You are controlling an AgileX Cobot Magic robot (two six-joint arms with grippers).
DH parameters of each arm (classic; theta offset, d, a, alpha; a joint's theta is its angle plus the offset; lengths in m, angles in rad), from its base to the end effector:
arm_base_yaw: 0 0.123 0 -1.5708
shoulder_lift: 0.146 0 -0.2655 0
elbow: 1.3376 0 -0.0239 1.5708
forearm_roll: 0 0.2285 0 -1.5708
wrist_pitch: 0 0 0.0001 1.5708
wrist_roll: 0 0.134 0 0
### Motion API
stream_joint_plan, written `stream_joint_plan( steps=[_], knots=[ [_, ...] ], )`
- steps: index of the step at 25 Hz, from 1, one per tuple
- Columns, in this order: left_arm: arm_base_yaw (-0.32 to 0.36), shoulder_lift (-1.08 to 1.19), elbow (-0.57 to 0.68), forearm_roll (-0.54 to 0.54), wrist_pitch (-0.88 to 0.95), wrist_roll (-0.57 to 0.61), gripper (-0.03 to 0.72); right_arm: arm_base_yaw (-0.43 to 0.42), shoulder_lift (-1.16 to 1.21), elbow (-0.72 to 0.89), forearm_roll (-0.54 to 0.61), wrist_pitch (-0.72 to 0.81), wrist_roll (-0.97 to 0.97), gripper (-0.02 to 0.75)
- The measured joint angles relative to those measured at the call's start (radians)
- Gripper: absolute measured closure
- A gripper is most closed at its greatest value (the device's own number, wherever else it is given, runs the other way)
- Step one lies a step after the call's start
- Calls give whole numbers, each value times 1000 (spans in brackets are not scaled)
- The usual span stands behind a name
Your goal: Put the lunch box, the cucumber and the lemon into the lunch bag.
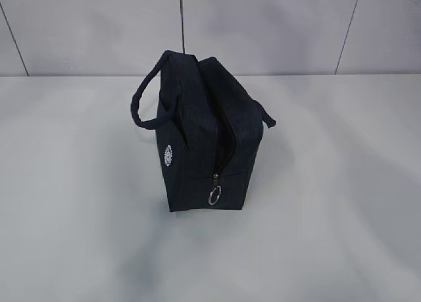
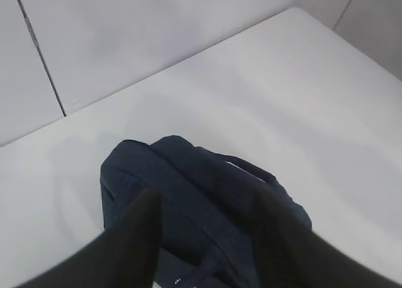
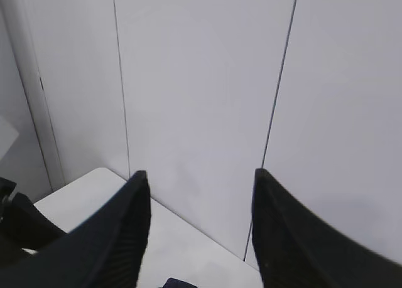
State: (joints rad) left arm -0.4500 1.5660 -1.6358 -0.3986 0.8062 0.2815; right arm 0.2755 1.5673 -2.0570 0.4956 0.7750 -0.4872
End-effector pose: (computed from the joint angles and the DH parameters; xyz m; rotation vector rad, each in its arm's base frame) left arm 0.3122 -0.1925 0.3716 0.6489 2.1097 -0.5642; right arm 0.3164 0.1358 0.5135 -0.5807 1.6126 0.4055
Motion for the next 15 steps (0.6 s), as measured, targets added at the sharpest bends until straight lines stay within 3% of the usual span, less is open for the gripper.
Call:
stream_joint_plan(
  steps=[10, 15],
  knots=[
    [-3, -97, 2, 0, 74, 0, 367, 0, -446, 633, 85, -278, -193, 348],
    [-25, -192, 138, -4, 36, 0, 367, 0, -624, 897, 130, -332, -212, 348]
  ],
)
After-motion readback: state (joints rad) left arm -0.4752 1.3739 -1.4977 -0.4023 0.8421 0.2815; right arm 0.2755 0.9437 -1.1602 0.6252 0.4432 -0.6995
